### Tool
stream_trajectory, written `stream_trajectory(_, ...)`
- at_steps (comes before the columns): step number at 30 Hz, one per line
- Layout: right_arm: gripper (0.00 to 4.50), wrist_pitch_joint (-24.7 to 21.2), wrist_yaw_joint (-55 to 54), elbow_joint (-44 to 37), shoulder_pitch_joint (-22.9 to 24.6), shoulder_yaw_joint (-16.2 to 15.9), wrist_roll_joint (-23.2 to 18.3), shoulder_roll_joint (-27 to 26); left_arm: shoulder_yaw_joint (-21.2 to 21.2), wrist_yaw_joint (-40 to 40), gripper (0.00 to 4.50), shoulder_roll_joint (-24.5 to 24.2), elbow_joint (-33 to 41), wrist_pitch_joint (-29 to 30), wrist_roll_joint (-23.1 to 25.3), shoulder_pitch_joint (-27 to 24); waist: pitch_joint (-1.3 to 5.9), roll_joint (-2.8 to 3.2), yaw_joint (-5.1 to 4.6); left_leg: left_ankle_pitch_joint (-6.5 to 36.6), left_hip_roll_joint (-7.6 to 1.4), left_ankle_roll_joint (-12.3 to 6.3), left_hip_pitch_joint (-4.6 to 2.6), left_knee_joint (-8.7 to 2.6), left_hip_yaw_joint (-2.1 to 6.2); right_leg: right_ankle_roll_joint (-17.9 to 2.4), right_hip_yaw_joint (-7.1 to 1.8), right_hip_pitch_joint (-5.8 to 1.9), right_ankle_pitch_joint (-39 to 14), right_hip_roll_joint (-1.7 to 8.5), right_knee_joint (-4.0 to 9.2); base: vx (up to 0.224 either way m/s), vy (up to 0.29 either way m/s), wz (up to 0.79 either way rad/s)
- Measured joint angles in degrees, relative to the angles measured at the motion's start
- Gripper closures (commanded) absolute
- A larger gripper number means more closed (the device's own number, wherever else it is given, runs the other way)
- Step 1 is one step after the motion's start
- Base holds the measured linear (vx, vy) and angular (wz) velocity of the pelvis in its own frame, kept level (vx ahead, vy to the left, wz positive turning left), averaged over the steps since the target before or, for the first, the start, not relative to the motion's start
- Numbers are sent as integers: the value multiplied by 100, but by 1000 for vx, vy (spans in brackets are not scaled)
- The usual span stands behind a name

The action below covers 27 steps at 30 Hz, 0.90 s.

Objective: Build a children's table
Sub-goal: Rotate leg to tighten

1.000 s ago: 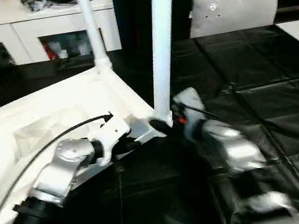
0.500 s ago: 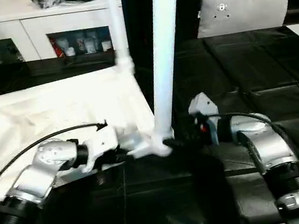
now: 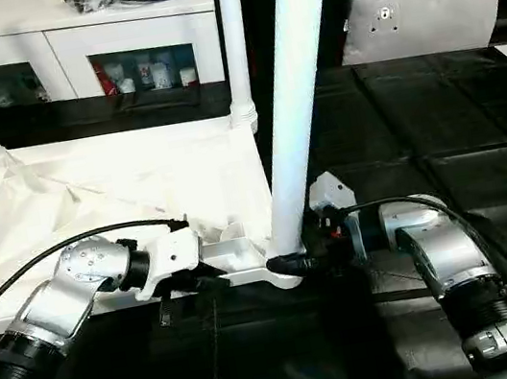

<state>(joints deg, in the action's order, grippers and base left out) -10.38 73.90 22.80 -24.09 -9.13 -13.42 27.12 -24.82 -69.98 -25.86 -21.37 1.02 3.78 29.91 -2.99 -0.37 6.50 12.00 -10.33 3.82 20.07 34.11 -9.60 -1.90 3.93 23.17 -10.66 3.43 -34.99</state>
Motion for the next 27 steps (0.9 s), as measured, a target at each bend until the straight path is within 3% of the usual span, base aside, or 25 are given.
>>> stream_trajectory(8,177,-63,7,59,-13,-28,-41,7,-4,-23,450,-5,-3,-15,0,0,0,0,-1,0,-1,0,0,0,0,0,1,0,0,0,0,0,0,0)
stream_trajectory(15,192,-211,-96,262,-103,22,-52,-183,120,34,450,41,43,271,-96,-60,11,-17,-25,-1,-3,2,-11,0,-2,0,0,-5,0,-1,-6,0,0,0)
stream_trajectory(23,194,-291,-1615,972,-419,376,7,-992,508,1022,450,398,235,1523,17,-143,34,-57,-295,-18,-5,40,-27,19,-5,11,0,-14,-4,-1,0,0,0,0)
stream_trajectory(27,194,-549,-3008,1105,-598,704,79,-1507,687,1926,450,952,505,2359,199,-223,35,-83,-432,-32,-6,31,-24,21,-6,11,-1,-13,-4,-1,4,0,0,0)
